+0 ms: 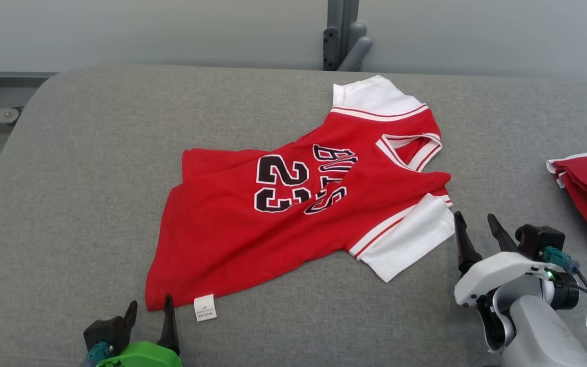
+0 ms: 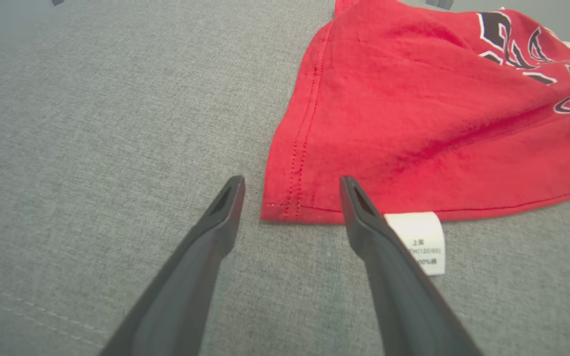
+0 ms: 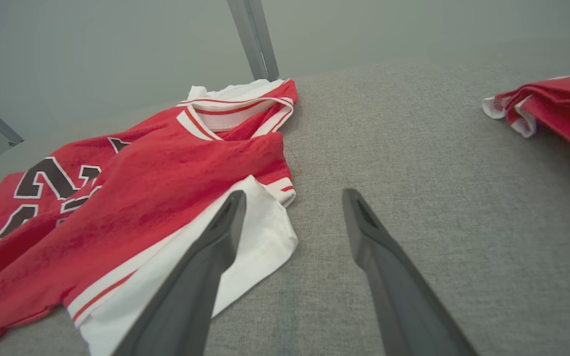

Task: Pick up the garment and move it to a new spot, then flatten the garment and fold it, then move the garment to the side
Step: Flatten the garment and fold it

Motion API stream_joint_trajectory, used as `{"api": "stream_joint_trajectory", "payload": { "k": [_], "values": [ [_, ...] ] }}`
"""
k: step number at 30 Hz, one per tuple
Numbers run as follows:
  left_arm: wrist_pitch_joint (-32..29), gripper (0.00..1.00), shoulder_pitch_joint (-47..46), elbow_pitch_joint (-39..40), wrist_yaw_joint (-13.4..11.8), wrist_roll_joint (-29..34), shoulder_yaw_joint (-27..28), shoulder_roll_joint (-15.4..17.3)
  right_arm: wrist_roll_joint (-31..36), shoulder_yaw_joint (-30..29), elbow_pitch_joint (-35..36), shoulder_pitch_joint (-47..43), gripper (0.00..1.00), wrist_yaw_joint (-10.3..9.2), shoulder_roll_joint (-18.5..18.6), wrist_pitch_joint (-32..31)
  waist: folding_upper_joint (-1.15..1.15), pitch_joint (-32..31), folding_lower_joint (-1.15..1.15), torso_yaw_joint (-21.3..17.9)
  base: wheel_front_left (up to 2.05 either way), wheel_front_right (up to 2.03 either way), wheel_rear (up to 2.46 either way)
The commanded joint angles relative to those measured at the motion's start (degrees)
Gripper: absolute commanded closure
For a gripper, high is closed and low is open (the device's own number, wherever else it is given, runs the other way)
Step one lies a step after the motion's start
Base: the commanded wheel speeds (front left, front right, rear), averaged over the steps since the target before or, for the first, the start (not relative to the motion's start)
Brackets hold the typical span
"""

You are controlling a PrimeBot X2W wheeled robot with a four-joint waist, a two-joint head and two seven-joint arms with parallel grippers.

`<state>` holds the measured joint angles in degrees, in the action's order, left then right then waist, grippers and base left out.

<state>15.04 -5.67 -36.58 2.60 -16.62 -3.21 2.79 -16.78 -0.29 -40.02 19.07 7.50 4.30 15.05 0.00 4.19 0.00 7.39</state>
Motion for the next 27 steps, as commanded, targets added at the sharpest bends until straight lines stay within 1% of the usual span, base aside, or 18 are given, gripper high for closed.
{"api": "stream_joint_trajectory", "payload": {
  "k": [1,6,12,13,14,15,16,17,27],
  "values": [
    [0.16,0.0,-1.02,0.42,-0.27,-0.35,-0.49,0.24,0.7,-0.27,-0.92,1.18,0.0,-0.03,0.41,0.16,0.0,2.16,0.0,2.22,0.0,0.0,0.0],
    [0.16,0.0,-1.68,1.15,-0.64,-0.81,-1.74,0.24,2.01,-1.61,-4.05,2.89,0.0,-0.03,1.01,0.16,0.0,3.29,0.0,3.43,0.0,0.0,0.0],
    [0.16,0.0,-2.02,1.79,-0.76,-1.11,-2.09,0.24,2.81,-2.66,-6.21,3.36,0.0,-0.03,0.74,0.16,0.0,3.88,0.0,3.61,0.0,0.0,0.0],
    [0.16,0.0,-2.05,1.83,-0.79,-1.19,-2.08,0.23,2.87,-2.75,-6.54,3.34,0.19,-0.03,0.7,0.16,0.0,3.95,0.0,3.51,0.0,0.0,0.0],
    [0.16,0.0,-2.09,1.88,-0.78,-1.26,-2.0,0.23,3.01,-2.68,-7.05,3.27,0.36,-0.04,0.69,0.16,0.0,4.02,0.0,3.37,0.0,0.0,0.0],
    [0.16,0.0,-2.19,1.97,-0.8,-1.3,-1.95,0.23,3.22,-2.38,-7.25,3.39,0.64,-0.04,0.62,0.16,0.0,4.09,0.0,3.2,0.0,0.0,0.0],
    [0.16,0.0,-2.31,2.11,-0.78,-1.27,-1.96,0.23,3.37,-2.18,-7.37,3.59,0.89,-0.04,0.58,0.16,0.0,4.15,0.0,3.01,0.0,0.0,0.0],
    [0.16,0.0,-2.39,2.17,-0.81,-1.26,-1.88,0.23,3.28,-2.09,-7.47,3.67,1.0,-0.04,0.56,0.16,0.0,4.22,0.0,2.8,0.0,0.0,0.0],
    [0.16,0.0,-1.39,1.79,-0.36,-1.09,-1.44,0.23,1.23,-2.0,-5.62,0.68,1.0,-0.04,0.12,0.16,0.0,2.61,0.0,-0.05,0.0,0.0,0.0]
  ]
}}
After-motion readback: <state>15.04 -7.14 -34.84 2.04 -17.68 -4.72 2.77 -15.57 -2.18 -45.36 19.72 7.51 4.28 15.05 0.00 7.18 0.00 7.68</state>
